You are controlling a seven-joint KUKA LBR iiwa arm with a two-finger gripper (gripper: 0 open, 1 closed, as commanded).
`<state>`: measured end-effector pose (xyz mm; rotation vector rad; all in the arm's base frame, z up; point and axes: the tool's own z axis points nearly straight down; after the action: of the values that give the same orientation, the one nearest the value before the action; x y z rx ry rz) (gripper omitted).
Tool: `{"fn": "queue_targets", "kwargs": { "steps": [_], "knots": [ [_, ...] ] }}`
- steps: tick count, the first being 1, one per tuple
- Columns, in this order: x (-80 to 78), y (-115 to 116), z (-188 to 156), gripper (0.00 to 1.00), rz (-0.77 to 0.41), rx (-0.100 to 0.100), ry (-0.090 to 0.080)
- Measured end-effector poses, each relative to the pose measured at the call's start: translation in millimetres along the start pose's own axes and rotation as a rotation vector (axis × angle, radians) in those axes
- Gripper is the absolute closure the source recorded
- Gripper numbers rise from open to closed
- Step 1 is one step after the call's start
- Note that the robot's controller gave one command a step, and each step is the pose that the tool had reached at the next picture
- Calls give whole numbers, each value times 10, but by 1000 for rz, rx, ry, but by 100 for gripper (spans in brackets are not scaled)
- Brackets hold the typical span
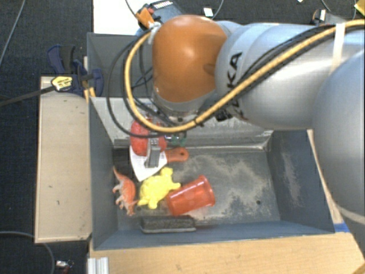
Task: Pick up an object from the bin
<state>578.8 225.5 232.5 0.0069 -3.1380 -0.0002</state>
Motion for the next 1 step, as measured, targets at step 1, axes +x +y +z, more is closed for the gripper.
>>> {"fn": "queue_targets", "kwargs": {
  "steps": [1],
  "knots": [
    [-13,-19,-51,0,7,-2,-7]
  ]
}}
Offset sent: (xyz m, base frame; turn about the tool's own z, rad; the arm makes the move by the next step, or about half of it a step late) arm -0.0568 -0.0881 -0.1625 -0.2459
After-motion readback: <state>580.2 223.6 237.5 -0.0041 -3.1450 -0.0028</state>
